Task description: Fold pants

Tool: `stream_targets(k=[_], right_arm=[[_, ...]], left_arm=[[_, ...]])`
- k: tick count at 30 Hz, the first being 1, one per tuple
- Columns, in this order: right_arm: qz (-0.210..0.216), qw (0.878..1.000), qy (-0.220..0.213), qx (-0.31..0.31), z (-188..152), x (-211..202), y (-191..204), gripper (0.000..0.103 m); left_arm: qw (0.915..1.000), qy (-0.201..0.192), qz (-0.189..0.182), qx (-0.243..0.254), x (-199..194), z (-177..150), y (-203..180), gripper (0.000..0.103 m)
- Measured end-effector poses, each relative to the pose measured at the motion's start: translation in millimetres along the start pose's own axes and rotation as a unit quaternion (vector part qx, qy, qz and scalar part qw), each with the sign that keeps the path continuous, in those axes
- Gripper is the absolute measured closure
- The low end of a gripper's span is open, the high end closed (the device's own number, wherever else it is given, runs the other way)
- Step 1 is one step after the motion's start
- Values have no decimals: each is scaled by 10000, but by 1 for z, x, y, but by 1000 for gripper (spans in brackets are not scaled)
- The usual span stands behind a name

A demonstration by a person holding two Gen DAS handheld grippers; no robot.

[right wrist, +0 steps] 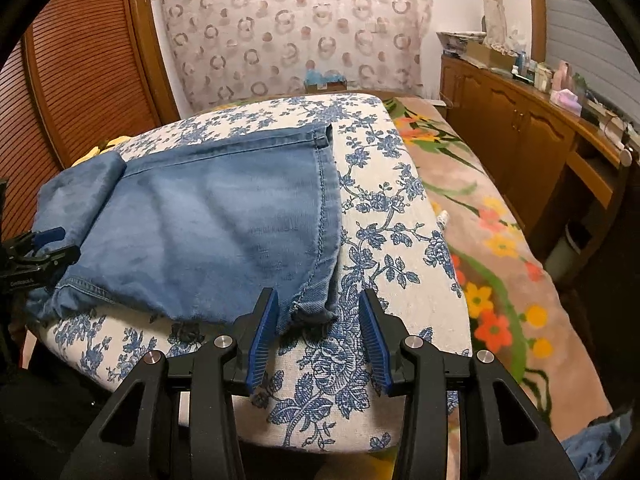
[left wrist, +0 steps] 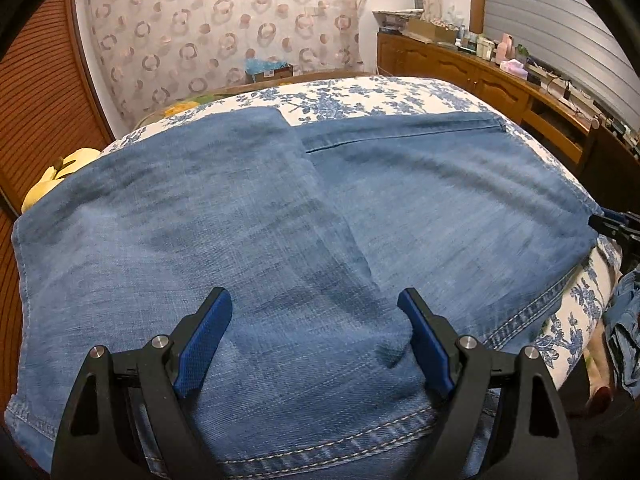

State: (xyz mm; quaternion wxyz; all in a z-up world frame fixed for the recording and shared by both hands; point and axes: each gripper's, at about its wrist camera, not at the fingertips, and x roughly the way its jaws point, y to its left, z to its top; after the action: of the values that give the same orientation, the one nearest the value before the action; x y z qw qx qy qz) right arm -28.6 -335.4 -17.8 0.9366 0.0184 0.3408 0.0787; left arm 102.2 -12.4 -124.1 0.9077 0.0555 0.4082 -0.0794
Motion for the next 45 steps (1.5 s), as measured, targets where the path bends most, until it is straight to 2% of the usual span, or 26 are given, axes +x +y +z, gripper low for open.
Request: stream_targets(k=[7, 8, 11, 17, 22, 28, 34, 39, 45], right_arm=[[91, 9999, 5, -115, -2, 4, 6, 62], [110, 9999, 1, -125, -2, 4, 6, 72], [279, 9996, -14, -97, 0, 5, 3, 85], [561, 9974, -393, -224, 16, -13, 14, 86], [856, 9929, -713, -413, 41, -28, 29, 87], [1275, 9828, -1033, -841, 70, -40, 67, 87], [1730, 9673, -1258, -1362, 95, -42, 122, 87], [2151, 9521, -1307, -1735, 112, -31, 161, 87], [2479, 9399, -1130, -2059, 123, -4, 185, 87]], left_arm=[[9998, 19, -200, -82, -7, 1, 3, 18], [9997, 14, -228, -95, -8, 1, 3, 18], [9994, 23, -322, -138, -12, 2, 5, 18], [9987, -45, -449, -226, -22, 6, 7, 18], [9979, -259, -504, -305, -37, 9, 15, 18], [9974, -426, -366, -441, -52, 9, 33, 18], [9961, -524, -230, -675, -63, 2, 59, 18], [9945, -576, -130, -862, -69, -4, 80, 18], [9932, -610, -119, -986, -71, -10, 92, 18]])
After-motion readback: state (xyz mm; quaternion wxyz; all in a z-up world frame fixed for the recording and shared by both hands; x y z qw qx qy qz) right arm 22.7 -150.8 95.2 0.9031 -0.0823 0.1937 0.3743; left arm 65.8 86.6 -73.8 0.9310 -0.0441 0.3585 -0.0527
